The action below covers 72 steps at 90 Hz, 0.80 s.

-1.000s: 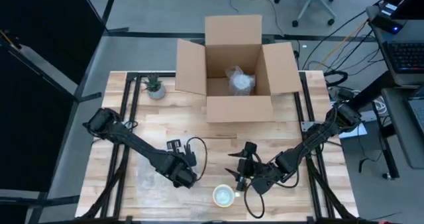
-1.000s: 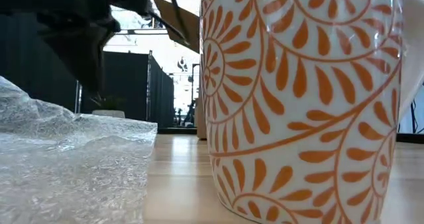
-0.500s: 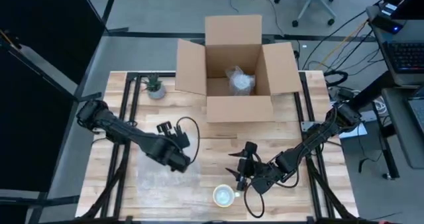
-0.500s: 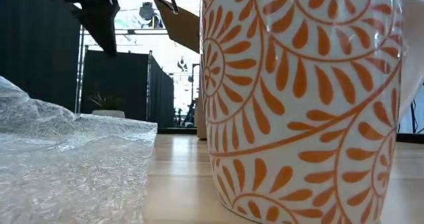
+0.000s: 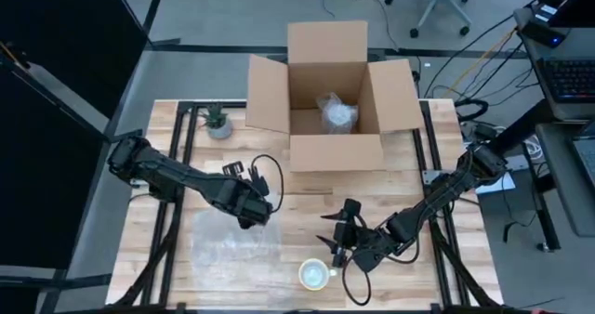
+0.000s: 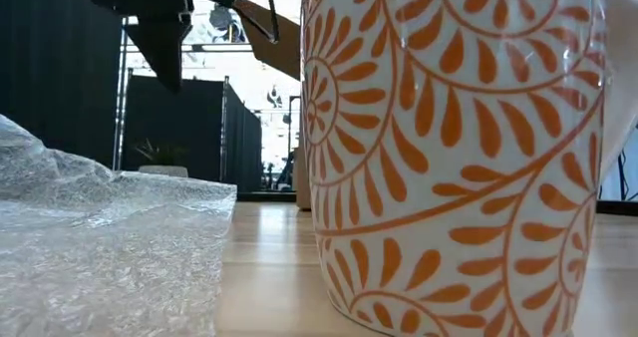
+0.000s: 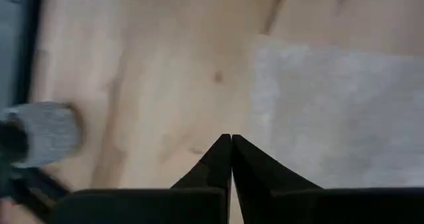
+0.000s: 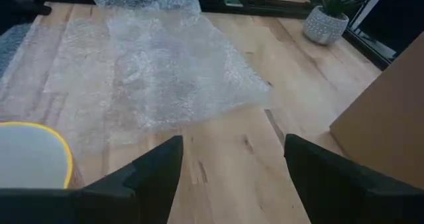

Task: Wrap mug
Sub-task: Wrap the orange patterned mug with bubble wrap

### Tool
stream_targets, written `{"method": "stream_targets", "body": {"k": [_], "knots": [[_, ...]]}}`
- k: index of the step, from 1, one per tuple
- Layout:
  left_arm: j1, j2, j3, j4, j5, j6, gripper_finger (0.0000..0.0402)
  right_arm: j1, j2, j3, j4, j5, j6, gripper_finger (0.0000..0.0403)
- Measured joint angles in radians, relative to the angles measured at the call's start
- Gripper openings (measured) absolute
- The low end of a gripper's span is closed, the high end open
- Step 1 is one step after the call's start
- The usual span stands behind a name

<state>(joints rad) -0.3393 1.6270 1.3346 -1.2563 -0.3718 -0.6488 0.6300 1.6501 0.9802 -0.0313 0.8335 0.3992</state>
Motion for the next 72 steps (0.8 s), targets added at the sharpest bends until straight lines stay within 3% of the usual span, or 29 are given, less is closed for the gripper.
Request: {"method": "stream_targets", "body": {"k": [42,72], "knots": [[-0.134,0.0,0.0,0.031,0.005,-0.188,0.0009,0.0,0.0,0.0,-0.001,-0.002,0.008,0.0249],[-0.246,0.0,0.0,0.107,0.007,-0.288,0.0148,0.0,0.0,0.0,-0.001,-0.001,0.008,0.0249]]}}
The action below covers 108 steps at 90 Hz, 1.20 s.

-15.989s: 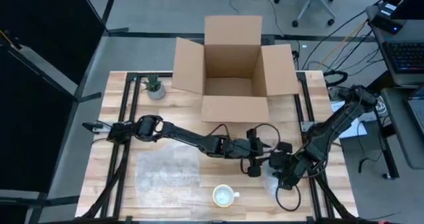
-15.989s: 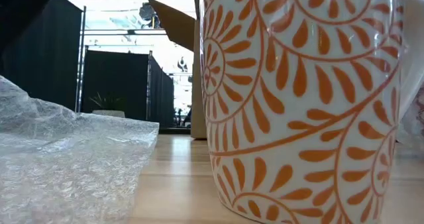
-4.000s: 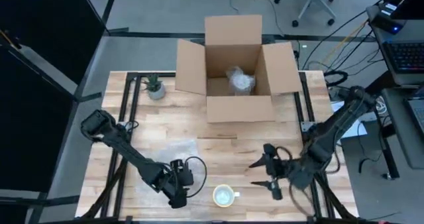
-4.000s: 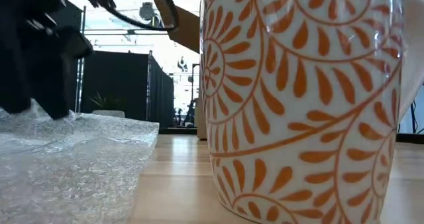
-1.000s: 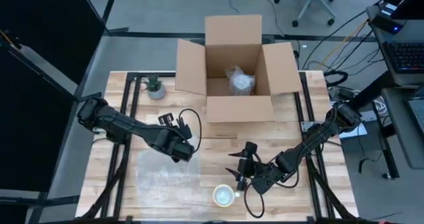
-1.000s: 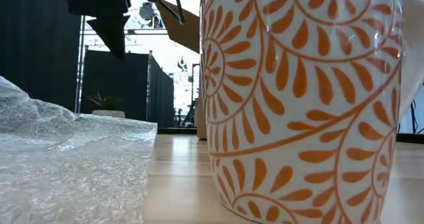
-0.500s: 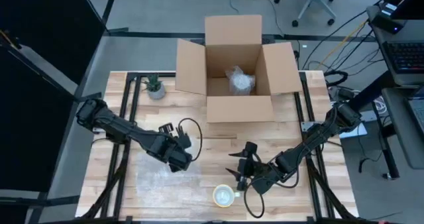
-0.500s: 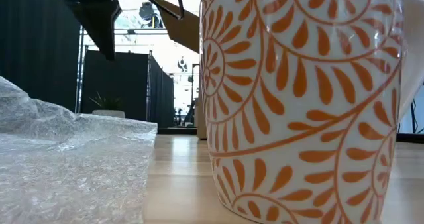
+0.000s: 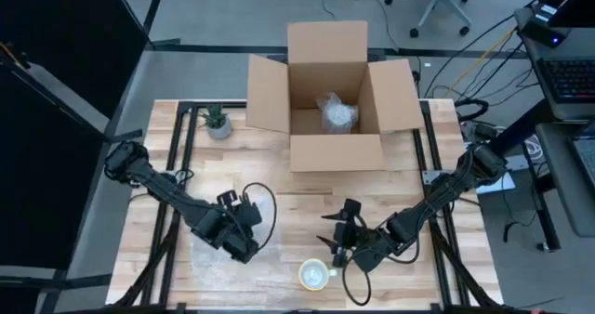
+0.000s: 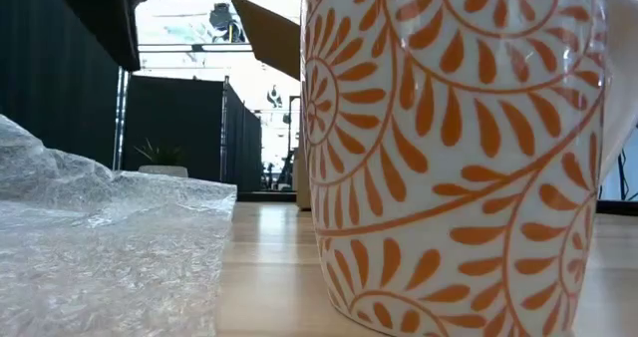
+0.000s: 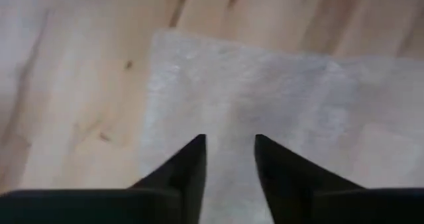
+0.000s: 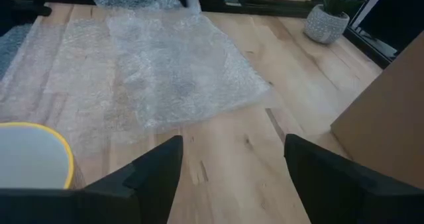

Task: Wrap mug
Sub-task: Wrap the orange patterned mug with bubble wrap

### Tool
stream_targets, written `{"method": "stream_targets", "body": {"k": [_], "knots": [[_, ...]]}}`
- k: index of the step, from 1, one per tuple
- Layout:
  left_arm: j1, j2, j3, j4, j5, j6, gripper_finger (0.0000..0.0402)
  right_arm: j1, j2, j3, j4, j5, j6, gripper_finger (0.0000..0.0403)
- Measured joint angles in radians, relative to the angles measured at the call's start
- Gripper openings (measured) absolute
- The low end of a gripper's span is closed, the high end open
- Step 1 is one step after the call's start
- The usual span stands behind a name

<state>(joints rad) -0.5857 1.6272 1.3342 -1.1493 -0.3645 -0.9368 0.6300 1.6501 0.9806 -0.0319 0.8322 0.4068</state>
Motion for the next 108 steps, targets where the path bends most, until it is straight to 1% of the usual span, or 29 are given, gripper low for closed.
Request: {"method": "stream_targets", "body": {"k": [8,15,23,29,37,46,50,62,77,86,97,108], "knots": [[-0.037,0.0,0.0,0.074,-0.002,0.007,0.0179,0.0,0.0,0.0,0.002,0.0,0.0,0.0249],[-0.076,0.002,-0.001,0.148,-0.024,0.048,0.0194,0.0,0.0,0.0,0.004,0.0,0.0,0.0249],[-0.115,0.002,-0.024,0.237,-0.078,0.057,0.0197,0.0,0.0,0.0,0.005,0.0,0.005,0.0249],[-0.137,0.003,-0.054,0.289,-0.098,0.053,0.0198,0.0,0.0,0.0,0.005,0.0,0.017,0.0249],[-0.151,0.02,-0.103,0.373,-0.106,0.027,0.0198,0.0,0.0,0.0,0.005,0.0,0.022,0.0249],[-0.162,0.065,-0.139,0.45,-0.097,0.037,0.0198,0.0,0.0,0.0,0.006,0.0,0.021,0.0249],[-0.162,0.089,-0.146,0.474,-0.088,0.052,0.0198,0.0,0.0,0.0,0.006,0.001,0.02,0.0249],[-0.152,0.166,-0.15,0.468,-0.083,0.082,0.0198,0.0,0.0,0.0,0.006,0.001,0.02,0.0249],[-0.108,0.245,-0.15,0.472,-0.078,0.086,0.0198,0.0,0.0,0.0,0.005,0.003,0.019,0.0249],[-0.076,0.286,-0.15,0.502,-0.036,0.088,0.0198,0.0,0.0,0.0,0.005,0.003,0.016,0.0249],[-0.051,0.304,-0.15,0.563,0.013,0.112,0.0198,0.0,0.001,0.0,0.004,0.003,0.016,0.0249],[-0.044,0.308,-0.15,0.578,0.014,0.122,0.0198,0.0,0.001,0.0,0.002,0.003,0.016,0.0249]]}}
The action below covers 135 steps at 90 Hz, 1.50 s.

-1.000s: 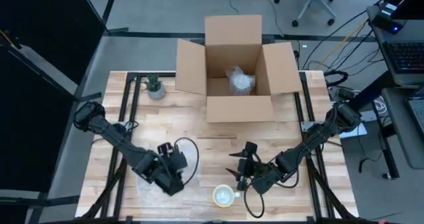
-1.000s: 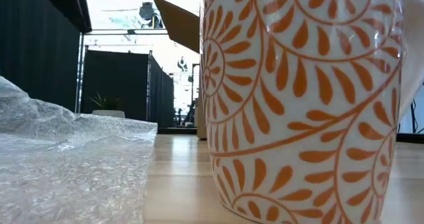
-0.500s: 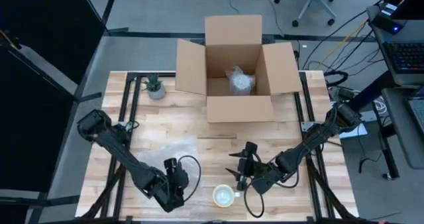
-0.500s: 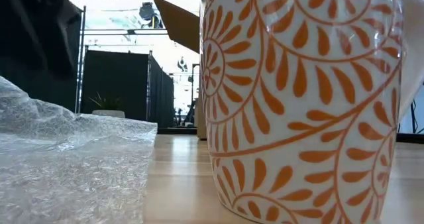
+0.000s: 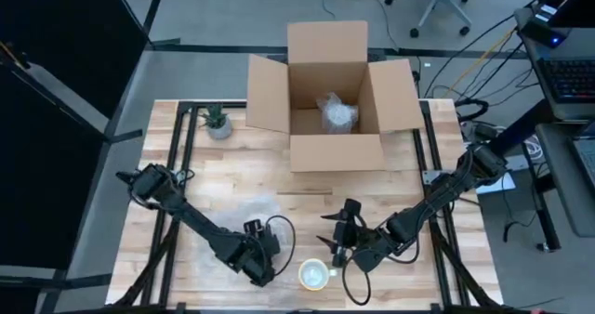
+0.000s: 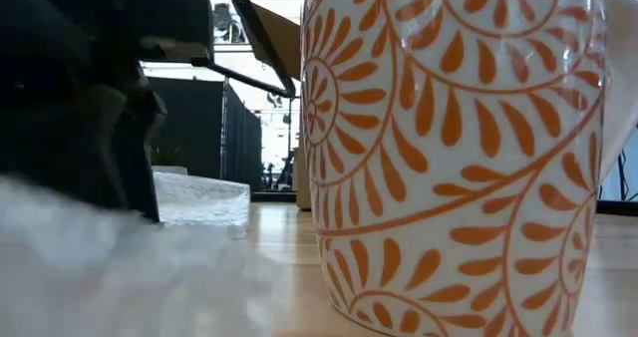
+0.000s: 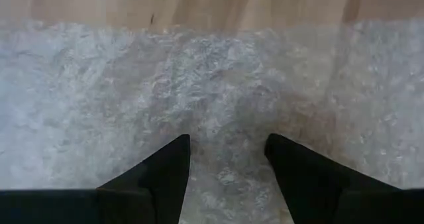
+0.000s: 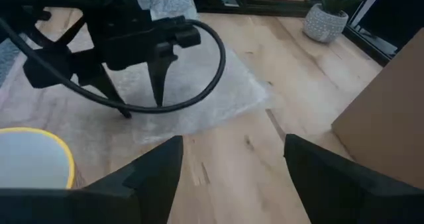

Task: Wrap mug
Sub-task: Wrap the orange patterned mug with bubble wrap

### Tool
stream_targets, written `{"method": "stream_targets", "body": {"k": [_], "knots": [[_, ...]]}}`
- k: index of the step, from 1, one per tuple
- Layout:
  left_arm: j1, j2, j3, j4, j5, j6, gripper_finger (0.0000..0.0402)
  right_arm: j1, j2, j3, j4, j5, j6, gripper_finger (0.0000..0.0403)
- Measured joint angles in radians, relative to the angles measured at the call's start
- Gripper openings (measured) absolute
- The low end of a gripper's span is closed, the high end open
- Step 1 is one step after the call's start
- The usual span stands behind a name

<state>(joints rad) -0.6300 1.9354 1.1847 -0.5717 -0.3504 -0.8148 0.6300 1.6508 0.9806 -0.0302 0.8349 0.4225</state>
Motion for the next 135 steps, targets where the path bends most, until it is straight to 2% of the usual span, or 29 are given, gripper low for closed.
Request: {"method": "stream_targets", "body": {"k": [8,14,37,43,70,91,102,114,126,135], "knots": [[0.001,0.0,0.0,-0.016,-0.013,-0.017,0.0195,0.0,0.0,0.0,-0.003,0.0,0.001,0.0249],[0.002,0.0,0.0,-0.019,-0.019,-0.016,0.0178,0.0,0.0,0.0,-0.004,0.0,0.001,0.0249],[0.002,-0.023,0.0,-0.031,-0.008,0.014,0.0025,0.0,0.0,0.0,-0.004,-0.002,0.002,0.0249],[0.002,-0.043,0.009,-0.071,-0.005,0.017,0.0007,0.0,0.0,0.0,-0.003,-0.002,0.002,0.0249],[0.02,-0.164,0.08,-0.296,-0.011,0.025,0.0007,0.0,0.0,0.0,0.012,-0.03,-0.002,0.0249],[0.091,-0.285,0.114,-0.608,-0.168,0.07,0.0008,-0.002,0.0,0.0,0.072,-0.055,-0.041,0.0249],[0.159,-0.339,0.114,-0.704,-0.237,0.123,0.0008,-0.003,0.0,0.0,0.071,-0.055,-0.042,0.0249],[0.238,-0.362,0.114,-0.713,-0.289,0.244,0.0008,-0.003,0.0,0.0,0.07,-0.055,-0.042,0.0249],[0.324,-0.362,0.114,-0.709,-0.288,0.33,0.0009,-0.003,0.0,0.0,0.064,-0.055,-0.042,0.0249],[0.392,-0.362,0.114,-0.692,-0.256,0.379,0.0027,-0.003,0.0,0.0,0.063,-0.054,-0.042,0.0249]]}}
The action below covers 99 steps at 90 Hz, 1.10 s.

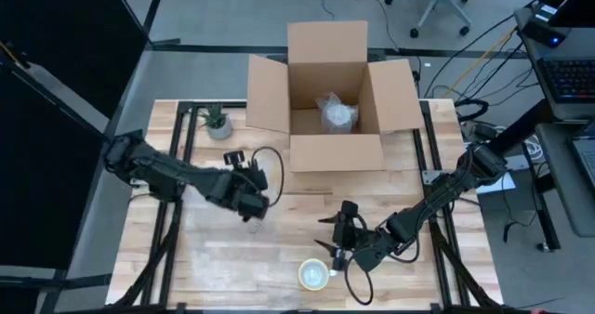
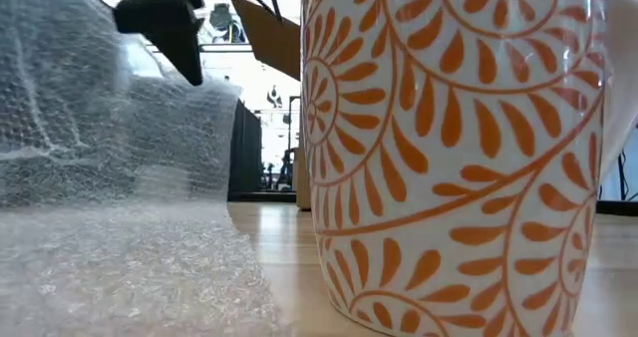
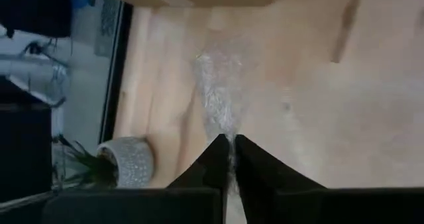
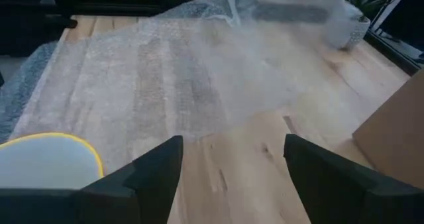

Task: Wrap mug
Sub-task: Wrap the orange patterned mug with bubble wrap

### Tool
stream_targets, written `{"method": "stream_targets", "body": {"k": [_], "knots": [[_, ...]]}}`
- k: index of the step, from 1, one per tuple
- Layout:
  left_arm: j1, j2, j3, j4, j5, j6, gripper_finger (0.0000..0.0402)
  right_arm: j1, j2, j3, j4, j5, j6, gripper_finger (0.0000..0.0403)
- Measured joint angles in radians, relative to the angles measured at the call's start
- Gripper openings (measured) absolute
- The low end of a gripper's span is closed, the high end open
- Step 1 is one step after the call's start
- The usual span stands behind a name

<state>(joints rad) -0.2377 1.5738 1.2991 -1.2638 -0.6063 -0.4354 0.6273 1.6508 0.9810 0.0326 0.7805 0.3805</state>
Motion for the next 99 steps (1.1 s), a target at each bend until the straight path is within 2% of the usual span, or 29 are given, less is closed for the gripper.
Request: {"method": "stream_targets", "body": {"k": [28,39,58,71,85,99], "knots": [[0.157,0.0,0.001,-0.027,0.071,0.052,0.0165,0.001,0.0,0.0,-0.021,-0.004,-0.001,0.0249],[0.152,0.001,0.059,-0.137,0.087,-0.028,0.0204,0.001,-0.009,0.002,-0.037,-0.092,-0.005,0.0249],[0.039,-0.009,0.192,-0.23,0.087,-0.111,0.0221,0.003,-0.052,0.112,-0.101,-0.329,-0.016,0.0249],[-0.074,-0.038,0.205,-0.219,0.108,-0.209,0.0222,-0.005,0.016,0.242,-0.247,-0.474,-0.022,0.0249],[-0.229,-0.044,0.175,-0.212,0.155,-0.403,0.0222,-0.027,0.143,0.425,-0.538,-0.5,0.028,0.0249],[-0.383,-0.044,0.102,-0.087,0.187,-0.514,0.0222,-0.063,0.256,0.59,-0.669,-0.518,0.086,0.0249]]}}
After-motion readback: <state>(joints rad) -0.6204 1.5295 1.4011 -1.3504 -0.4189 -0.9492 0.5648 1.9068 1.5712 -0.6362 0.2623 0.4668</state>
